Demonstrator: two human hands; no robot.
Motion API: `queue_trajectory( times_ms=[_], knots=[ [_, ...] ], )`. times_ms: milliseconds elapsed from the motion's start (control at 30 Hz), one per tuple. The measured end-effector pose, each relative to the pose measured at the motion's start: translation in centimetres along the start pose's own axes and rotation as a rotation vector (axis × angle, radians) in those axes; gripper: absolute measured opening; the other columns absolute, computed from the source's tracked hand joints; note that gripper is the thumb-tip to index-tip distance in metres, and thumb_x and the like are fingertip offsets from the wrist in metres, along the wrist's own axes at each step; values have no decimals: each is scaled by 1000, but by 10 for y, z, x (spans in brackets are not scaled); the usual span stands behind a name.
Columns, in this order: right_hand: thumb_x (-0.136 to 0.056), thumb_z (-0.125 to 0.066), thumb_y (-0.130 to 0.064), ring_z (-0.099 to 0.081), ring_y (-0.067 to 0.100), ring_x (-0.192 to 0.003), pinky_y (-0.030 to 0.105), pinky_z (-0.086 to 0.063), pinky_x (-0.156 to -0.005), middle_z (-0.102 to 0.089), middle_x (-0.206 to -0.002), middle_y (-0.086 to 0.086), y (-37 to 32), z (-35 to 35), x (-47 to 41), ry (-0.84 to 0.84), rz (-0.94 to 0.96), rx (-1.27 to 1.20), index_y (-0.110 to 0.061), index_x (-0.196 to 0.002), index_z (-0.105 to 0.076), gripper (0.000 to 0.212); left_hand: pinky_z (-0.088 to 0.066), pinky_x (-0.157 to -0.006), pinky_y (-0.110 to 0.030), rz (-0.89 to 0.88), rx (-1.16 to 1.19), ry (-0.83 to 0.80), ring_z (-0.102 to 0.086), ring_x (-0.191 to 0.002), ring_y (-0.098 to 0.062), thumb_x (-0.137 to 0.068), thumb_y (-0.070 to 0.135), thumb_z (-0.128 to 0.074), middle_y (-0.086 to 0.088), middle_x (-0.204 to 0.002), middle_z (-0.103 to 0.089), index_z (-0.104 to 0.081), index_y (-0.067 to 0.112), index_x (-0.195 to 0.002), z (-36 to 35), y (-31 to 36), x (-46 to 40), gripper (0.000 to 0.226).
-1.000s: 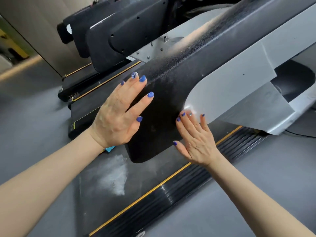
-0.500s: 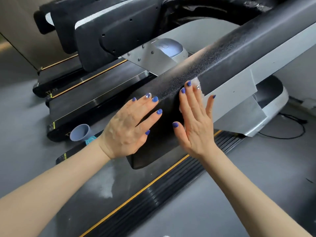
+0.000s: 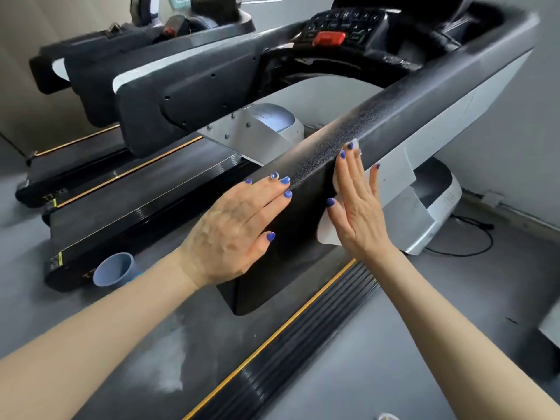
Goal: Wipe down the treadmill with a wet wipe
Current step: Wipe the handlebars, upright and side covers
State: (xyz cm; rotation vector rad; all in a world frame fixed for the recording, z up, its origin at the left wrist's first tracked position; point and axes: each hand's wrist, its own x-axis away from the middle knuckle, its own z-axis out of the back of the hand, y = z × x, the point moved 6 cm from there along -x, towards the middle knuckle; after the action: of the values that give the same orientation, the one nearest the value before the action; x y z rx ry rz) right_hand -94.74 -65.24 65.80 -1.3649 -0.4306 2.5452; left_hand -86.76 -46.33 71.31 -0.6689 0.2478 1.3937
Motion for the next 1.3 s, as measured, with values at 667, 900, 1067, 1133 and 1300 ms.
queue_trajectory(
  times_ms=[667, 900, 1067, 1133, 1300],
  knots=[
    [-108, -16, -47, 11, 17, -154, 44, 13, -123, 22, -166, -5, 43, -29, 35, 21, 175, 34, -22, -159, 15, 65, -29, -120, -52, 166, -248, -229, -29, -151, -31, -104, 29, -43, -18, -161, -32, -35, -2, -153, -16, 7, -49, 58],
    [-105, -18, -54, 19, 19, -153, 44, 12, -124, 28, -164, -3, 20, -41, 43, 73, -4, -171, -20, -157, 19, 73, -27, -122, -52, 197, -327, -226, -29, -150, -34, -106, 27, -41, -21, -160, -33, -35, -3, -152, -18, 13, -54, 56],
    [-106, -20, -51, 17, 19, -153, 44, 11, -124, 25, -165, -2, 7, -57, 61, 66, 60, -179, -19, -158, 17, 71, -29, -121, -52, 108, -345, -264, -28, -151, -35, -108, 26, -38, -22, -161, -30, -32, -4, -154, -26, 16, -68, 55],
    [-107, -17, -51, 17, 19, -154, 45, 11, -124, 26, -165, -2, 18, -67, 77, 34, -30, -162, -22, -157, 20, 69, -28, -121, -52, 103, -357, -271, -27, -151, -35, -108, 26, -37, -22, -161, -29, -30, -3, -155, -29, 15, -69, 55],
    [-105, -20, -55, 17, 22, -154, 46, 11, -123, 28, -164, -4, 4, -69, 78, 108, -274, -343, -21, -157, 19, 73, -29, -121, -52, 90, -390, -277, -26, -151, -35, -107, 26, -41, -23, -162, -27, -29, -3, -155, -30, 17, -67, 57]
  ],
)
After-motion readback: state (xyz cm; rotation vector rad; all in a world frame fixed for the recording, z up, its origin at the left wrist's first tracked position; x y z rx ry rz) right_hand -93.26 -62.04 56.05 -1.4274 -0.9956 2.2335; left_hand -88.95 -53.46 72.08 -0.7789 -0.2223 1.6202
